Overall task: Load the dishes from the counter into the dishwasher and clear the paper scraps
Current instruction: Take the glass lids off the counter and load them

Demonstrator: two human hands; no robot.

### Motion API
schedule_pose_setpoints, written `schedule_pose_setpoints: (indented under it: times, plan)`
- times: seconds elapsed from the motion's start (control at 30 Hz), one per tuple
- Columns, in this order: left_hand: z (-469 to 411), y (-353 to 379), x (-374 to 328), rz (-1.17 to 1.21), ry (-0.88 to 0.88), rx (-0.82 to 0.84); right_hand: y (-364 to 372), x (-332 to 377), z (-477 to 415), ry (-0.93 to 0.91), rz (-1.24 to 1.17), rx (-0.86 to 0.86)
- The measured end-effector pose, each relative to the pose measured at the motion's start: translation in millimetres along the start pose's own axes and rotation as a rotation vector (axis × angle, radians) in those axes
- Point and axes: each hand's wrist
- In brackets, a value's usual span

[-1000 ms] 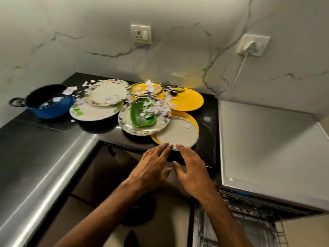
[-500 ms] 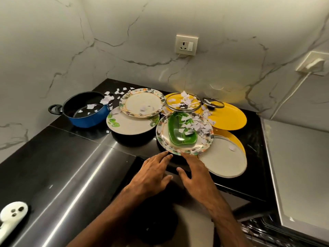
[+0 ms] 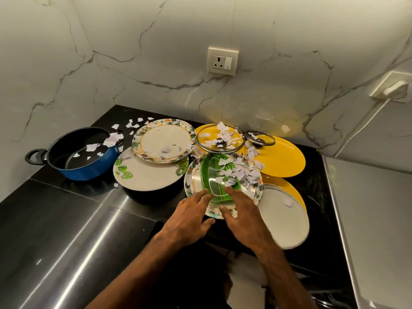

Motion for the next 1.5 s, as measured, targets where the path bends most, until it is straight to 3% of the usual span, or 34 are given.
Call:
schedule_pose_setpoints:
  times: [0.27, 0.4, 0.67, 0.87, 1.0, 1.2, 1.33, 1.5]
  plan:
    - [-81.6, -23.9, 17.1, -0.066, -0.067, -0.046, -28.3, -28.4, -93.5, -0.038, 0.005, 0.059]
    - [-114.0, -29.6, 18.7, -0.042, -0.140, -0.039, -33.6, -43.4, -139.9, 0.028, -0.050, 0.090]
    - [-153.8, -29.0, 15.1, 0.015, -0.222, -0.012, -15.4, -78.7, -247.3, 0.564, -0.574, 0.047]
    - [-170.0, -27.4, 16.0, 0.122, -0.279, 0.015, -2.0, -93.7, -284.3, 0.771, -0.948, 0.064]
    - [-182.5, -26.3, 18.8, 0.420, -0.390, -0.059, -1.7, -98.1, -293.1, 0.785, -1.010, 0.012]
    - [-196.2, -19.6, 24.8, 1.235, -0.627, -0.310, -13.5, -99.5, -265.7, 0.680, -1.036, 0.018]
    - [-200.1, -24.0, 20.7, 1.743, -0.596, -0.437, -30.3, -85.8, -236.1, 0.532, -1.132, 0.050]
    - [-205.2, -36.0, 14.2, 1.949, -0.461, -0.439, -56.5, -71.5, -210.0, 0.350, -1.209, 0.123]
Point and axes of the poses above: each hand's wrist, its own z-axis away from the middle knuckle, its own y-axis out of the palm, x = y × z, and after that the axes turned 4 degrees about x, right-handed
